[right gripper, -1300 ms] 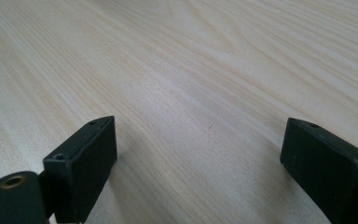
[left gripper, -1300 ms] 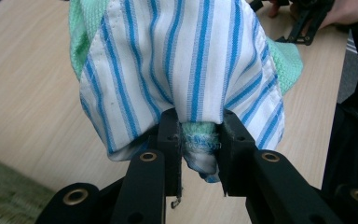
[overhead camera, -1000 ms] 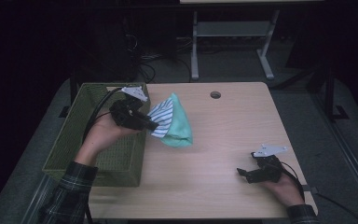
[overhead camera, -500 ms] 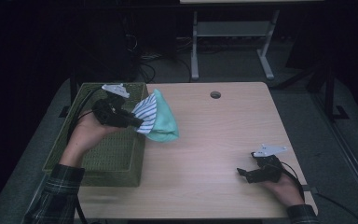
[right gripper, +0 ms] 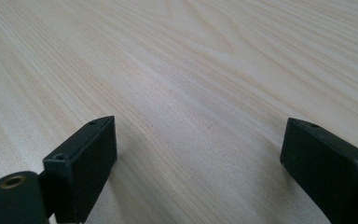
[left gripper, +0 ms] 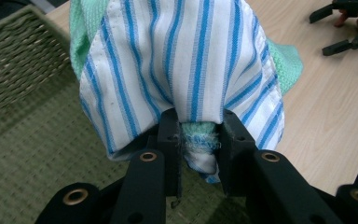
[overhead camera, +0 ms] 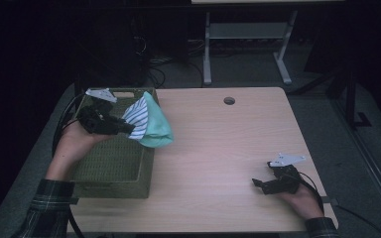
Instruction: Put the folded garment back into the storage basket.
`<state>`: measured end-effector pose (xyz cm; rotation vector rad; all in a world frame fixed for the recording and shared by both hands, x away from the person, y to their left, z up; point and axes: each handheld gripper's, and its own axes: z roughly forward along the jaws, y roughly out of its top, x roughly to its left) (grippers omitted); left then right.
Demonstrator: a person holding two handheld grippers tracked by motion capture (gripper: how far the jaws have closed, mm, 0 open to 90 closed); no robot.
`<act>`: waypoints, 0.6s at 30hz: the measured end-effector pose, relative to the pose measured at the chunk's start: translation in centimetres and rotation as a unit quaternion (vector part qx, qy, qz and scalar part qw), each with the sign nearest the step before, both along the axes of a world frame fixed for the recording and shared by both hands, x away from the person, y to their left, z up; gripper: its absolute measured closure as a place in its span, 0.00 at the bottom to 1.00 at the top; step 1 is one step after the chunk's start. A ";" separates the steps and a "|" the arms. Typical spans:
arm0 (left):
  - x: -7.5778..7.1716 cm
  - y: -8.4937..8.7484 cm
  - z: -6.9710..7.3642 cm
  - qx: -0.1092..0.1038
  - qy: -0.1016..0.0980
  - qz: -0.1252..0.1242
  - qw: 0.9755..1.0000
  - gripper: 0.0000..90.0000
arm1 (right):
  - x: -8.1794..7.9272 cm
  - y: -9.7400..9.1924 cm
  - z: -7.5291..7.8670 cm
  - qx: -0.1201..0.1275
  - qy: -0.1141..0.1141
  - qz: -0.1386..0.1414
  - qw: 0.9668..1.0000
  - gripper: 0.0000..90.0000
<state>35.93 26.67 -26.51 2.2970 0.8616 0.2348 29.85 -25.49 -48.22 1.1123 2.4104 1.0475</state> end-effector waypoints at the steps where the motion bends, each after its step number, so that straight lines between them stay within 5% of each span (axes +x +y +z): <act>1: -0.1 0.2 0.0 -0.001 -0.001 0.005 1.000 0.81 | 0.0 0.0 0.0 0.000 0.000 0.000 1.000 0.11; 18: -1.3 4.4 -1.5 0.007 0.009 0.060 0.998 0.81 | 0.0 0.0 0.0 0.000 0.001 0.000 1.000 0.11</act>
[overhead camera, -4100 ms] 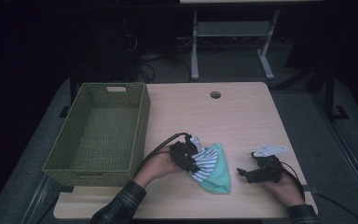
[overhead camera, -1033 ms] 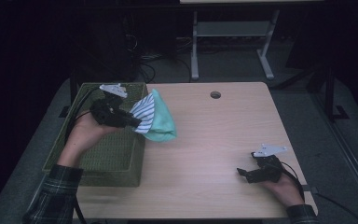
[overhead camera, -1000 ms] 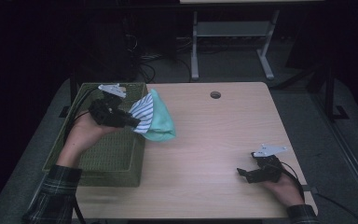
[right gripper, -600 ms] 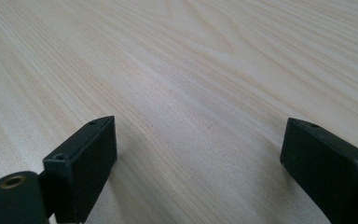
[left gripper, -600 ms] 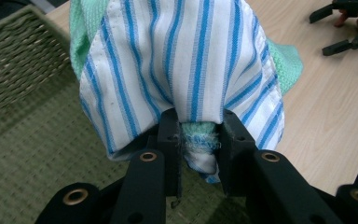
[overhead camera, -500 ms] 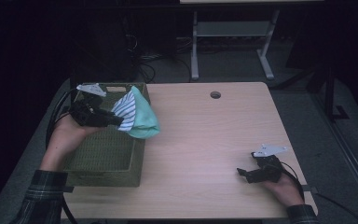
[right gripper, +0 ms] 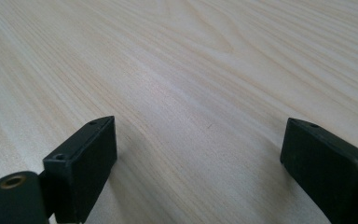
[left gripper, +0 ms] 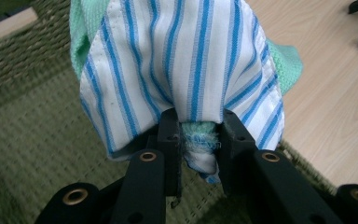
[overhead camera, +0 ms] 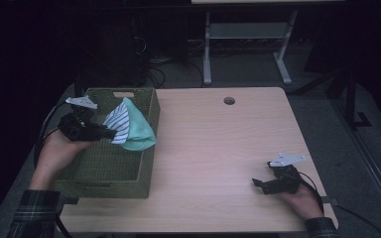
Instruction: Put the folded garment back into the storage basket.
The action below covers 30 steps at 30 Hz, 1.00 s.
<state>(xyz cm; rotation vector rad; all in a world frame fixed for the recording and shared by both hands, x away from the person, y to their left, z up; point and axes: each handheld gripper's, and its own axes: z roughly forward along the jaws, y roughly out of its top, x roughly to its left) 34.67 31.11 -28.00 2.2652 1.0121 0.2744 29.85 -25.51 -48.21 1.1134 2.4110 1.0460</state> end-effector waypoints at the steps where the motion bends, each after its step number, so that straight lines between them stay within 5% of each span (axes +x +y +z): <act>1: -0.1 0.3 -0.1 0.002 0.000 0.003 1.000 0.81 | 0.0 0.0 0.0 0.000 0.000 0.000 1.000 0.11; 17: 0.0 3.7 -3.5 -0.002 0.022 0.059 0.998 0.81 | 0.0 0.0 0.0 -0.001 0.000 -0.001 1.000 0.11; 30: 0.8 4.7 -7.4 0.004 0.050 0.073 0.996 0.81 | 0.0 0.0 0.0 0.000 0.001 -0.001 1.000 0.11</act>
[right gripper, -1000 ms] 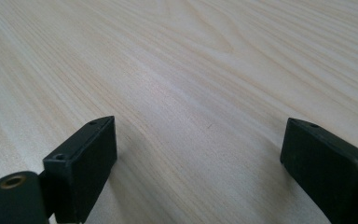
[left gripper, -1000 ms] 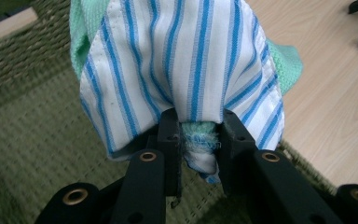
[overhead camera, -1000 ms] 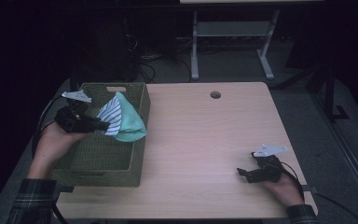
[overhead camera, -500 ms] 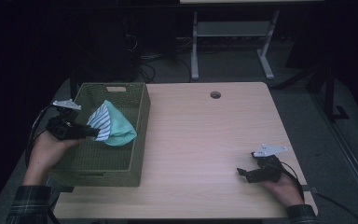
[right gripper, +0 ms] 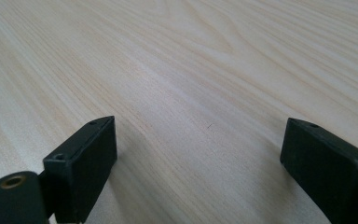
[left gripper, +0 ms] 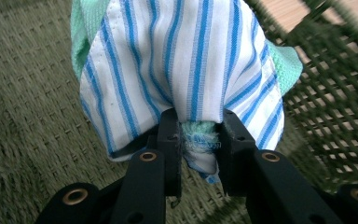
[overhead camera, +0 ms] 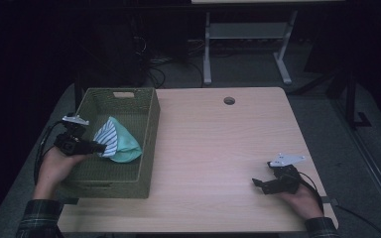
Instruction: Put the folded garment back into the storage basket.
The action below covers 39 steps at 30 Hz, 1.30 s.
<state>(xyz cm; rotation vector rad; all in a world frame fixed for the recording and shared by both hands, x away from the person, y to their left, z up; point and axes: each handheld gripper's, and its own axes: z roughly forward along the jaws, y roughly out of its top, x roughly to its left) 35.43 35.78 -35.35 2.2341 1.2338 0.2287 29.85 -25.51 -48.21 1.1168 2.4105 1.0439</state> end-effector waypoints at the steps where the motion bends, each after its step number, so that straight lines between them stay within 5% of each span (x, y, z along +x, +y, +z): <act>1: 0.0 0.0 -0.3 -0.003 0.001 0.002 1.000 0.81 | 0.0 0.0 0.0 0.000 0.000 0.000 1.000 0.11; 28: 1.9 -1.0 -4.3 0.048 0.023 0.008 0.999 0.80 | 0.0 0.0 0.0 0.000 -0.001 0.000 1.000 0.11; 39: 2.5 -1.0 -5.7 0.093 0.057 0.019 0.994 0.76 | 0.0 0.0 0.0 0.000 -0.001 0.000 1.000 0.11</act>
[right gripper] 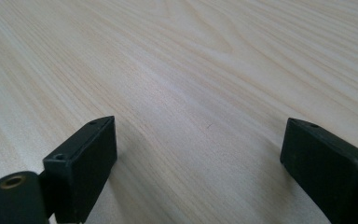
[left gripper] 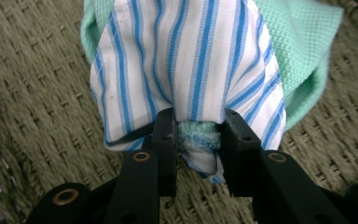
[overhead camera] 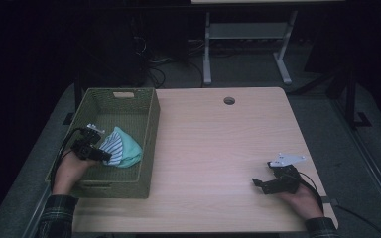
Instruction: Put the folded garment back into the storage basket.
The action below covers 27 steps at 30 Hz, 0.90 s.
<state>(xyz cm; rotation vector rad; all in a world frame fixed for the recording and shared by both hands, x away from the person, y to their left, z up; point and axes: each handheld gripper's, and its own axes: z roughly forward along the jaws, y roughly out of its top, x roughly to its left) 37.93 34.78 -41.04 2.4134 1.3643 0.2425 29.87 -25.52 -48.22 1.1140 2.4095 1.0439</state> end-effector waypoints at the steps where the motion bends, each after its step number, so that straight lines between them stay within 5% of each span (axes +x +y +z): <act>1: 0.0 0.0 0.0 0.002 0.001 -0.002 1.000 0.75 | 0.0 0.0 0.0 -0.001 -0.001 0.001 1.000 0.11; 4: 0.1 -0.1 -0.3 0.011 0.002 -0.002 1.000 0.71 | 0.0 0.0 0.0 -0.001 -0.001 0.001 1.000 0.11; 10: 0.1 0.1 0.1 0.021 -0.018 0.006 1.000 0.43 | 0.0 0.0 0.0 0.000 0.000 0.000 1.000 0.11; 16: 0.1 0.5 0.6 -0.009 -0.039 0.014 0.999 0.29 | 0.0 0.0 0.0 0.000 0.000 0.000 1.000 0.11; 27: -0.2 0.1 2.3 -0.046 -0.077 0.009 0.996 0.20 | 0.0 0.0 0.0 0.000 -0.001 0.000 1.000 0.11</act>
